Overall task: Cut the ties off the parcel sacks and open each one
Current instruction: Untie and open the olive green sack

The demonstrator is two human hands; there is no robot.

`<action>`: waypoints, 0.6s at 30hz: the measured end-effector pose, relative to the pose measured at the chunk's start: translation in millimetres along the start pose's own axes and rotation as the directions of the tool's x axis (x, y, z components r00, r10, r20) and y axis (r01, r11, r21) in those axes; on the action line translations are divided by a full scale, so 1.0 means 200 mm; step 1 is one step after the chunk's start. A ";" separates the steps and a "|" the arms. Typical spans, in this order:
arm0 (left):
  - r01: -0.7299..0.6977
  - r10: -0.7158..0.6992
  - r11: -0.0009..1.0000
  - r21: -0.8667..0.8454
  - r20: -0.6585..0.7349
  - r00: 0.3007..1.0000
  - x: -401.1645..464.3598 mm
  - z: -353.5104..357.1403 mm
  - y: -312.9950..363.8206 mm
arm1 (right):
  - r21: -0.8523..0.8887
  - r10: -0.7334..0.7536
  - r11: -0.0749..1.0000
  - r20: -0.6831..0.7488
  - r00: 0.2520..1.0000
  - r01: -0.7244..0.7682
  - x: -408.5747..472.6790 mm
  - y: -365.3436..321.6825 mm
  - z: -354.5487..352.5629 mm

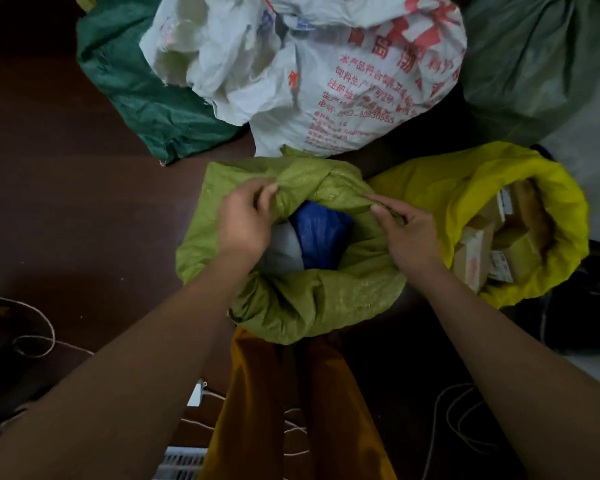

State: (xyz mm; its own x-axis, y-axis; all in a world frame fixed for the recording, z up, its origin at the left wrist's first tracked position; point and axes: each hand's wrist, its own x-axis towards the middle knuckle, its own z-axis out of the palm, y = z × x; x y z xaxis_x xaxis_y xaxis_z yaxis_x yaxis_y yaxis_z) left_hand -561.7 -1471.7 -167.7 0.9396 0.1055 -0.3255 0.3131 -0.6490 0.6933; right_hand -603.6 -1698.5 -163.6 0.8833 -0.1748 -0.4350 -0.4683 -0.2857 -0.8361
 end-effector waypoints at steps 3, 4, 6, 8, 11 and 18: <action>0.210 -0.233 0.942 -0.263 -0.059 0.971 0.07 0.03 -0.08 | 0.045 0.067 0.997 -0.089 0.994 -0.064 0.05 0.08 -0.07; 0.279 -0.313 0.912 -0.302 -0.069 0.947 0.09 0.03 -0.11 | 0.062 0.082 0.995 -0.133 0.988 -0.075 0.06 0.11 -0.09; 0.358 -0.390 0.874 -0.328 -0.034 0.920 0.11 0.04 -0.17 | 0.097 0.102 0.992 -0.197 0.975 -0.084 0.06 0.16 -0.10; 0.304 -0.318 0.915 -0.267 -0.010 0.948 0.10 0.06 -0.18 | 0.137 0.121 0.986 -0.218 0.968 -0.093 0.05 0.19 -0.07; 0.091 -0.093 0.996 -0.023 -0.096 0.991 0.05 0.09 -0.14 | 0.216 0.167 0.969 -0.216 0.962 -0.119 0.01 0.21 -0.04; -0.311 0.333 0.826 0.469 0.040 0.942 0.05 0.15 -0.06 | 0.204 0.175 0.970 -0.194 0.965 -0.135 0.04 0.21 -0.07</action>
State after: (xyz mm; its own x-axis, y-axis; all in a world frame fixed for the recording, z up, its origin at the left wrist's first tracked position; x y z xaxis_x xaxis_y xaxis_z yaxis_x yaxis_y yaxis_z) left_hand -559.9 -1485.0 -198.7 0.9840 -0.1463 -0.1017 -0.0987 -0.9227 0.3727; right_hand -617.0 -1724.8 -197.9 0.7665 -0.4012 -0.5015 -0.5688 -0.0614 -0.8202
